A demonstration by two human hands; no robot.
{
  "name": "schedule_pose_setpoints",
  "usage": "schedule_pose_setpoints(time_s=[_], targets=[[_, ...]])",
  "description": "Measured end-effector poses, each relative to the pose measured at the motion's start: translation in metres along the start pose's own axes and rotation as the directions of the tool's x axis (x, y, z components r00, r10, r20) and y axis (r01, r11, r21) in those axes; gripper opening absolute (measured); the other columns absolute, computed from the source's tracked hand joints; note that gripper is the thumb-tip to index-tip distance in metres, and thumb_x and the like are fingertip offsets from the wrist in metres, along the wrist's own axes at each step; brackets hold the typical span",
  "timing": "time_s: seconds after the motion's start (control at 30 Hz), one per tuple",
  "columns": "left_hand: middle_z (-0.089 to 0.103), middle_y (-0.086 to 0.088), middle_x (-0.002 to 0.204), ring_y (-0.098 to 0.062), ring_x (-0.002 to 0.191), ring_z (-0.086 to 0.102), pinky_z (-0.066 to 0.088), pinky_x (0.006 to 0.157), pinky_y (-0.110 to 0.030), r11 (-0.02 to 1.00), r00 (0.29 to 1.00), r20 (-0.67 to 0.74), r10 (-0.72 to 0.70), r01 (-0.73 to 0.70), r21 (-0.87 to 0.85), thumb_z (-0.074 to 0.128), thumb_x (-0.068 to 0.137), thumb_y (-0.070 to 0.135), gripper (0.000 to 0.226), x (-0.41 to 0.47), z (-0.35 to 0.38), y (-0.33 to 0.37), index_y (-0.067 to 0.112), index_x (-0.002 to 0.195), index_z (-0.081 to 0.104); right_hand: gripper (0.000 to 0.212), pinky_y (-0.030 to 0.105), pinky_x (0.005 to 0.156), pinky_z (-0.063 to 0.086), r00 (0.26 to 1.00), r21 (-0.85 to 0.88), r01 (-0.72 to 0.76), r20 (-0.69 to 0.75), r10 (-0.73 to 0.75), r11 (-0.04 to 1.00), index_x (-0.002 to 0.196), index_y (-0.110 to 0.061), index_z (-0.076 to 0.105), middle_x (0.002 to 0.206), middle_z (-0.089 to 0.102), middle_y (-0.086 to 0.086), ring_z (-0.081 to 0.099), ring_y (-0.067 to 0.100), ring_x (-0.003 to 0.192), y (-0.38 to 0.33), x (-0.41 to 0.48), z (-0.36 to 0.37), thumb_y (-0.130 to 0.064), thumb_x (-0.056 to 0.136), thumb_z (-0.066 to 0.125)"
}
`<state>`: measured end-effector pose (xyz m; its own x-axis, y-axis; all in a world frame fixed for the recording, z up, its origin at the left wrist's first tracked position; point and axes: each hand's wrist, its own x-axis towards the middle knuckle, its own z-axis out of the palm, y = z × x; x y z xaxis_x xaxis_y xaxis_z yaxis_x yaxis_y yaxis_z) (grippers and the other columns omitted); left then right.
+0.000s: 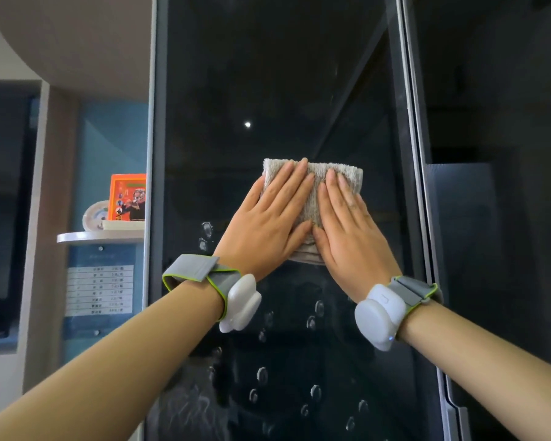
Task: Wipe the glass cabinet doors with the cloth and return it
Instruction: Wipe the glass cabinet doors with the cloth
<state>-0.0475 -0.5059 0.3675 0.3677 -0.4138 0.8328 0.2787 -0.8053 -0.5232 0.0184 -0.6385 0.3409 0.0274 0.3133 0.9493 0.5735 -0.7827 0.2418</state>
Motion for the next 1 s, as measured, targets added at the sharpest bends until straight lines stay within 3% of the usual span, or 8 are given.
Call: schedule_pose_setpoints(time_s=[0.13, 0.23, 0.37, 0.57, 0.77, 1.0], targets=[[0.021, -0.012, 0.152, -0.025, 0.139, 0.007, 0.007, 0.112, -0.045, 1.0, 1.0, -0.02, -0.02, 0.02, 0.012, 0.023, 0.094, 0.04, 0.059, -0.016, -0.004, -0.02, 0.006, 0.143, 0.02, 0.058, 0.04, 0.113, 0.023, 1.0, 0.029, 0.027, 0.001, -0.027, 0.999, 0.14, 0.003, 0.026, 0.15, 0.028, 0.02, 0.027, 0.031, 0.14, -0.023, 0.009, 0.002, -0.03, 0.093, 0.023], [0.012, -0.007, 0.15, -0.026, 0.138, 0.005, 0.004, 0.111, -0.047, 0.999, 0.999, -0.014, -0.044, 0.044, -0.013, 0.022, 0.094, 0.041, 0.059, -0.021, -0.006, -0.032, 0.009, 0.143, 0.016, 0.059, 0.037, 0.114, 0.016, 0.998, 0.026, 0.058, 0.02, -0.059, 0.998, 0.142, 0.002, 0.021, 0.153, 0.022, 0.019, 0.021, 0.03, 0.142, -0.033, 0.017, 0.003, -0.031, 0.094, 0.021], [-0.003, 0.001, 0.149, -0.019, 0.139, -0.007, -0.003, 0.113, -0.036, 0.997, 0.998, -0.002, -0.06, 0.059, -0.056, 0.013, 0.092, 0.046, 0.06, -0.008, -0.008, -0.041, 0.015, 0.142, 0.002, 0.061, 0.032, 0.115, 0.001, 0.994, 0.027, 0.101, 0.035, -0.102, 0.995, 0.145, -0.001, 0.006, 0.157, 0.006, 0.016, 0.005, 0.026, 0.146, -0.024, 0.034, 0.001, -0.034, 0.093, 0.01], [0.003, -0.005, 0.157, -0.013, 0.142, -0.007, -0.006, 0.112, -0.028, 0.988, 0.99, -0.076, -0.12, 0.111, -0.106, 0.026, 0.097, 0.038, 0.058, 0.055, -0.011, -0.057, 0.013, 0.146, 0.007, 0.056, 0.033, 0.12, 0.003, 0.995, -0.009, 0.096, 0.0, -0.096, 0.995, 0.146, -0.001, 0.001, 0.157, -0.002, 0.016, -0.002, 0.025, 0.146, 0.008, 0.1, -0.007, -0.025, 0.099, 0.02], [0.001, -0.006, 0.157, -0.017, 0.145, -0.002, 0.001, 0.117, -0.034, 0.987, 0.987, -0.058, -0.149, 0.144, -0.076, 0.023, 0.098, 0.036, 0.056, 0.136, -0.019, -0.072, 0.011, 0.146, 0.006, 0.054, 0.032, 0.12, 0.004, 0.999, 0.011, 0.037, -0.004, -0.037, 0.999, 0.146, -0.003, 0.003, 0.158, -0.001, 0.012, -0.002, 0.021, 0.146, 0.048, 0.17, -0.02, -0.022, 0.099, 0.021], [0.003, -0.005, 0.158, -0.018, 0.145, -0.002, -0.001, 0.117, -0.034, 0.991, 0.991, -0.072, -0.11, 0.104, -0.088, 0.023, 0.098, 0.036, 0.056, 0.151, -0.016, -0.059, 0.012, 0.146, 0.007, 0.053, 0.032, 0.121, 0.005, 0.999, 0.034, -0.023, -0.034, 0.024, 0.999, 0.146, -0.003, 0.003, 0.158, 0.0, 0.012, -0.001, 0.02, 0.147, 0.064, 0.163, -0.017, -0.022, 0.099, 0.021]])
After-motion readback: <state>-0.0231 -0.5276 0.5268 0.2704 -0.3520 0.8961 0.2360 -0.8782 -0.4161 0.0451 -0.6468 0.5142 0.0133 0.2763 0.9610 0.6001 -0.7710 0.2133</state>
